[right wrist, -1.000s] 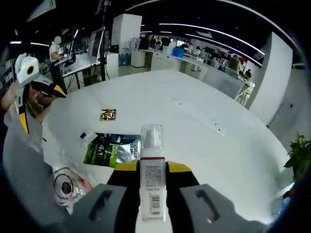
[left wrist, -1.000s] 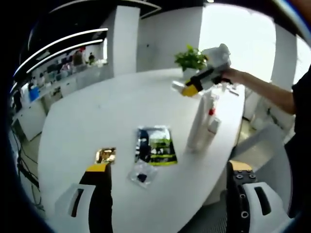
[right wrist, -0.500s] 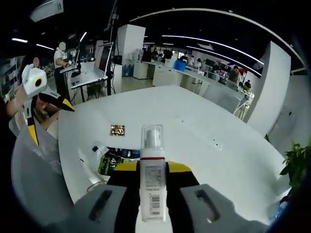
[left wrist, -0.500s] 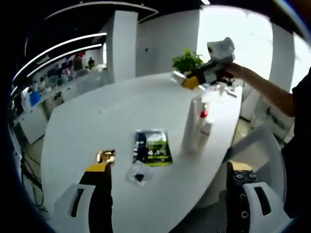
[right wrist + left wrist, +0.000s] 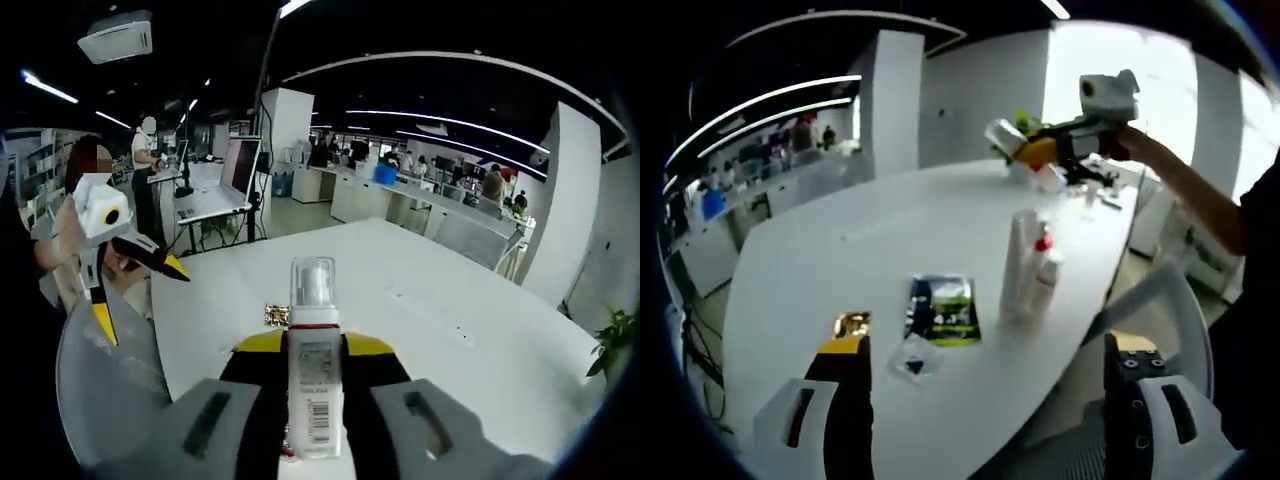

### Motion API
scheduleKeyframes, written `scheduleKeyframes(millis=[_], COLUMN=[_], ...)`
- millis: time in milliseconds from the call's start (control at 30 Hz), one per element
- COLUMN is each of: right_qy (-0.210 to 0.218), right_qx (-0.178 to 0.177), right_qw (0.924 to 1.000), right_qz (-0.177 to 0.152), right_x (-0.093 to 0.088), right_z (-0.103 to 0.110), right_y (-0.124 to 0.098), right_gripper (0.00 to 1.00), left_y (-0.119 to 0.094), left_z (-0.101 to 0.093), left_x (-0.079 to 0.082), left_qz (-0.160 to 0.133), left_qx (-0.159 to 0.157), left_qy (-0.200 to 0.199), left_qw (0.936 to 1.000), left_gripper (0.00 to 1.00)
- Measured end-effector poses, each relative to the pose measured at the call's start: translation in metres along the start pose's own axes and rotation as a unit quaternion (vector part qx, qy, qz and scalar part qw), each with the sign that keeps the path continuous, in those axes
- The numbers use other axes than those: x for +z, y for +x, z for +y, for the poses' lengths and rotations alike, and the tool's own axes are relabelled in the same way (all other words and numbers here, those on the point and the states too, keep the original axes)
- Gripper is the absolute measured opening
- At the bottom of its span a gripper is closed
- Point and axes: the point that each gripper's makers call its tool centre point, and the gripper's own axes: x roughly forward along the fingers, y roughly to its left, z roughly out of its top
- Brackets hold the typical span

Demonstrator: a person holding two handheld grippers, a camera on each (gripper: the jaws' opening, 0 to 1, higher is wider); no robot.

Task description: Arrange the skincare products in the storage area until every visible bottle or jar stands upright without overlapping.

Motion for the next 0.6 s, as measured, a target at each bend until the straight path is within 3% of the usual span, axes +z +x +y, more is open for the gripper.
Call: scheduleKeyframes(millis=[300, 433, 600], right_qy=[0.003, 0.01, 0.032], right_qx=[0.052, 0.071, 0.094], right_qw=[0.9983, 0.9969, 0.9944], right_qz=[-0.026, -0.031, -0.034], right_x=[0.018, 0.017, 0.009], right_z=[0.045, 0.06, 0.078], right_y=[-0.007, -0.008, -0.006], right_gripper=[0.18, 0.19, 0.19], left_y=[-0.004, -0.004, -0.002], left_z=[-0.007, -0.016, -0.028], left_x=[0.011, 0.02, 0.027], left_qz=[-0.024, -0.053, -0.074], left_qx=[-0.005, -0.03, -0.059], left_qy=[-0.008, -0.028, -0.043], left_qw=[0.9997, 0.9978, 0.9946], left_gripper=[0.9, 0.87, 0.75])
